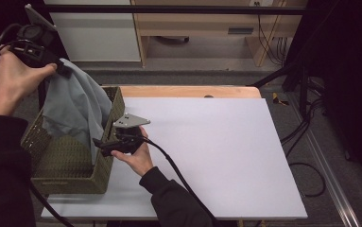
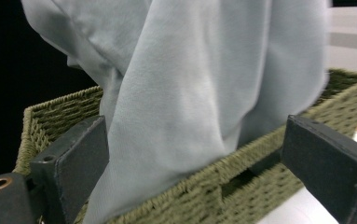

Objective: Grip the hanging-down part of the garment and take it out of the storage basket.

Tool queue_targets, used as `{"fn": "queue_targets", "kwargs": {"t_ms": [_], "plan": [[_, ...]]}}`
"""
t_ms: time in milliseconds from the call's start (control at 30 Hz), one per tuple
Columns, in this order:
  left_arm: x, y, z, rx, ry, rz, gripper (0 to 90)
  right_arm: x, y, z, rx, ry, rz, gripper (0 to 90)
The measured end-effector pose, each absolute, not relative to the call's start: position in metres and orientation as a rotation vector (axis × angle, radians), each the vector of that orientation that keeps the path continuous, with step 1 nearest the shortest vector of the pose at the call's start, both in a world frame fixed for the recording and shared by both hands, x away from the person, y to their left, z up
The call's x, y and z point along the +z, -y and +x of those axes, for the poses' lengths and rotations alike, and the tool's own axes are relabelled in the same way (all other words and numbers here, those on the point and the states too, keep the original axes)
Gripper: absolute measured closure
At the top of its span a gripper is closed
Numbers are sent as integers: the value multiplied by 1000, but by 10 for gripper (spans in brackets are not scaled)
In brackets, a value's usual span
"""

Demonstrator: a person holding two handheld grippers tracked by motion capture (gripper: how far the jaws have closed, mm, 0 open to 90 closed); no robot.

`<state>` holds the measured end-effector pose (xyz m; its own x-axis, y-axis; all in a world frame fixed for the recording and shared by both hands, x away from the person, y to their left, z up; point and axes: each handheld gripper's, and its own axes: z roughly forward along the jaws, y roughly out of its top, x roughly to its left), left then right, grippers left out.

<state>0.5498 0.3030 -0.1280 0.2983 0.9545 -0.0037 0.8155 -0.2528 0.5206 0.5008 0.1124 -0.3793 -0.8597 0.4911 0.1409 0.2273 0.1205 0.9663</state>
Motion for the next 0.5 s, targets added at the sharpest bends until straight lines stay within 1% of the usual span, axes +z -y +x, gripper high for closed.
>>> {"fn": "queue_targets", "kwargs": {"t_ms": [167, 267, 367, 400, 433, 467, 500], "plan": [[-129, -302, 550, 436, -1575, 2152, 823, -383, -129, 504, 1817, -2198, 697, 81], [-129, -301, 550, 438, -1574, 2154, 823, -385, -146, 506, 1813, -2199, 682, 104], [-129, -300, 550, 434, -1571, 2160, 823, -386, -154, 506, 1798, -2207, 705, 122], [-129, -299, 550, 438, -1570, 2163, 823, -389, -162, 507, 1766, -2197, 669, 172], [-129, -299, 550, 438, -1570, 2163, 823, -389, -162, 507, 1766, -2197, 669, 172], [-129, -299, 550, 438, -1568, 2167, 823, -391, -168, 507, 1745, -2196, 678, 261], [-129, -299, 550, 438, -1568, 2167, 823, -391, -169, 507, 1737, -2197, 689, 311]]}}
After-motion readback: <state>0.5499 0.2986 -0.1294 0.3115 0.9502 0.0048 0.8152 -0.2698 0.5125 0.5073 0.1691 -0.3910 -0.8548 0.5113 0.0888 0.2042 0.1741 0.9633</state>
